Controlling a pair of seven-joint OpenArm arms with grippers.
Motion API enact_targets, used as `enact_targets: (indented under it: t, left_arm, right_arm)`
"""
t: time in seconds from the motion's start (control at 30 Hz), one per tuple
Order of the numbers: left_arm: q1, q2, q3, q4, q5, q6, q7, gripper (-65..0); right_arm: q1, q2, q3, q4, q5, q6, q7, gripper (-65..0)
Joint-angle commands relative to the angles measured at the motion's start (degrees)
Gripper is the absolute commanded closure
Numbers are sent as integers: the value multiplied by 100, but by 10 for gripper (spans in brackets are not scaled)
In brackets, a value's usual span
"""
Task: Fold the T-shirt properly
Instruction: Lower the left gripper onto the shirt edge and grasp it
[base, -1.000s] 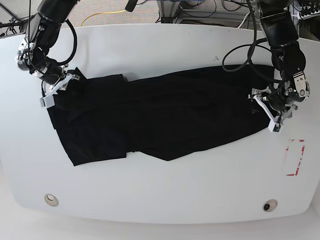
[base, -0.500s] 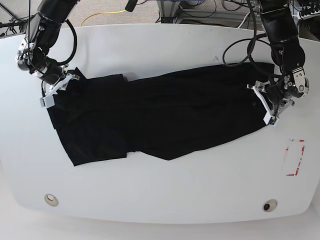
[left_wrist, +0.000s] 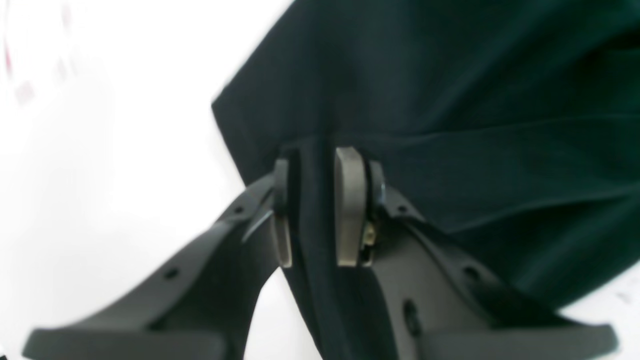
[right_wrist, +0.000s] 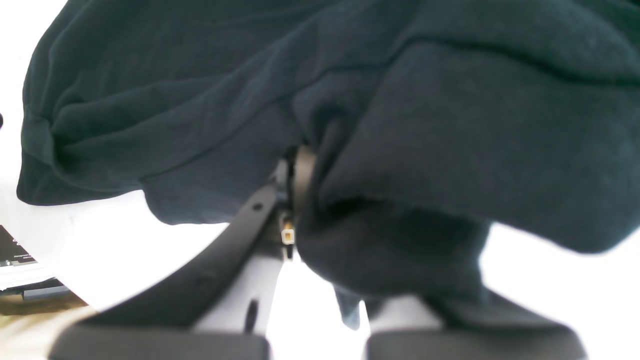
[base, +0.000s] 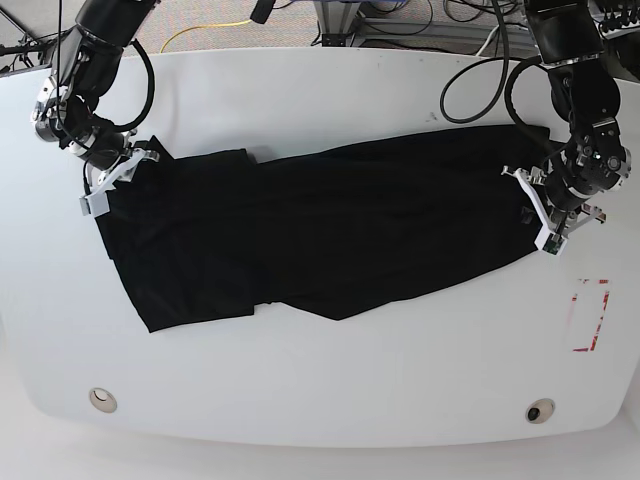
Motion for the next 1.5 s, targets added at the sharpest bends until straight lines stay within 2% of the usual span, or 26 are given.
enact_targets:
  t: [0.0,0.2,0.3,0.5,0.57,0.87,1.0,1.37,1.47]
  left_arm:
    - [79,-98,-10,282,-16,-11,-58,-99]
    - [158,-203,-45,212,-8,-2,-58,-71]
    - [114,-203,-54,-87,-8,42,-58,-99]
    - [-35,-177,-396,-386,-16,482,-58,-353]
    - [-61,-142,-476,-447,-43,464,-58,-417]
    - [-193,-124,-388,-878,-60,367,-67,-408]
    - [-246,-124,-124,-948,-60,104,-67,-408]
    - [-202,8,-89,-957,-52,7,-58,-408]
    - [-202,8,-89,-957,-52,-178,-58,-408]
  right_arm:
    - [78,90,25,93,123,25,89,0]
    - [86,90,25,93,123,25,89,0]
    - [86,90,17,67,123,25,89,0]
    - [95,90,17,23,123,25,89,0]
    - [95,90,17,23,123,25,89,0]
    - [95,90,17,23,123,25,89,0]
    - [78,90,17,23,132,25,89,0]
    - [69,90,34,23,141,25,89,0]
    - [95,90,17,23,132,25,89,0]
